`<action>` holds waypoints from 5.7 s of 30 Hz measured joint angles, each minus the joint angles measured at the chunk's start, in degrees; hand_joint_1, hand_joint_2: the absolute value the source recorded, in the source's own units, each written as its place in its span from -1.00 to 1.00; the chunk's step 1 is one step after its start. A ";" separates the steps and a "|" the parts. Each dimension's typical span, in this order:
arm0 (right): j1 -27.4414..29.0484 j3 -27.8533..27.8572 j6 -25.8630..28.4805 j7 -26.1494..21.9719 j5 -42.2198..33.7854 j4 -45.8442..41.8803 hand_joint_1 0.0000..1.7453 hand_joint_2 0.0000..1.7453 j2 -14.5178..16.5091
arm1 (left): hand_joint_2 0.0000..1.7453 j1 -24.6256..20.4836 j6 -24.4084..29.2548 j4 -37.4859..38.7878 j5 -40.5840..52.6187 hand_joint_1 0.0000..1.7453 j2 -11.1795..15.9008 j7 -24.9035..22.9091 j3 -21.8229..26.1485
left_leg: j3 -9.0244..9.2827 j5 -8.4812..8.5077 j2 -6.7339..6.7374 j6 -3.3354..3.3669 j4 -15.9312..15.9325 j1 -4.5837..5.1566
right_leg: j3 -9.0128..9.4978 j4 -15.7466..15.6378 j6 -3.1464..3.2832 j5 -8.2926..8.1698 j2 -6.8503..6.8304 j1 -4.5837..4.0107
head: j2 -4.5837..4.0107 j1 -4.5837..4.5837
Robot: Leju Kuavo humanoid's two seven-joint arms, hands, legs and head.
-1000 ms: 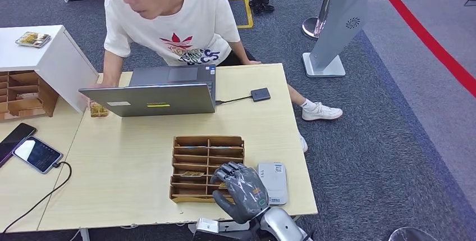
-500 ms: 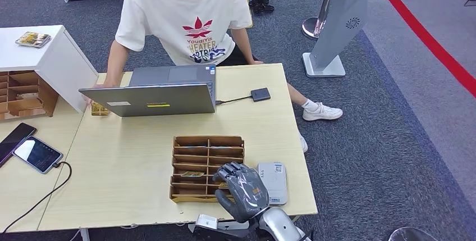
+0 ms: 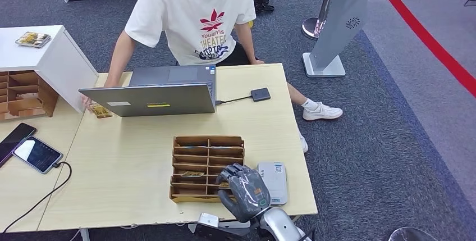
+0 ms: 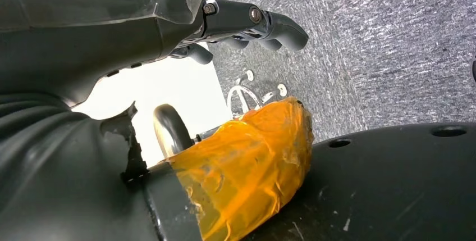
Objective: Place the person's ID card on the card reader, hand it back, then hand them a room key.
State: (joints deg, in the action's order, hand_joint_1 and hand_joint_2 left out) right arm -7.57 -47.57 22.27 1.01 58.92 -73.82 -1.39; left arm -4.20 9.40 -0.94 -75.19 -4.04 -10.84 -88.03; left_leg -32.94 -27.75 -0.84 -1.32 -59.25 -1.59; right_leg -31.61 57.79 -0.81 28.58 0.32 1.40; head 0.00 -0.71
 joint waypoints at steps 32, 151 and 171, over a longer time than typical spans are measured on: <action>0.11 5.17 1.63 1.39 4.62 7.68 1.00 1.00 1.31 | -1.00 -0.02 -0.50 0.00 0.80 -1.00 0.17 -0.64 -0.03 | 0.05 0.01 0.00 0.01 0.00 0.00 | 0.06 0.00 0.00 0.00 -0.02 0.00 | 0.00 -0.01; -36.03 3.41 -23.99 2.17 -44.98 8.33 -1.00 -0.50 10.03 | -1.00 -1.92 -0.90 -3.67 15.22 -1.00 3.57 -2.56 -0.80 | 0.01 0.12 0.00 -0.06 -0.01 -0.04 | 0.01 0.03 0.01 -0.10 0.02 -0.03 | 0.00 0.01; -20.83 5.85 -31.04 -7.22 -75.95 -6.01 -1.00 -1.00 7.01 | -1.00 -1.37 0.25 -3.67 11.35 -1.00 3.47 -1.35 -0.78 | -0.01 0.08 0.00 -0.03 -0.01 -0.03 | -0.03 -0.03 0.00 -0.09 0.02 -0.02 | 0.00 0.01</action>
State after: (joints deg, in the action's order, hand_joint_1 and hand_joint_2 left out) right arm -28.40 -41.72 -8.77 -6.22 -17.04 -79.83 5.62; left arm -5.57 9.65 -4.61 -63.84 -0.57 -12.20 -88.80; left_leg -32.95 -27.67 -0.84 -1.35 -59.26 -1.62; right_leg -31.64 57.76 -0.80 28.49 0.34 1.38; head 0.00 -0.70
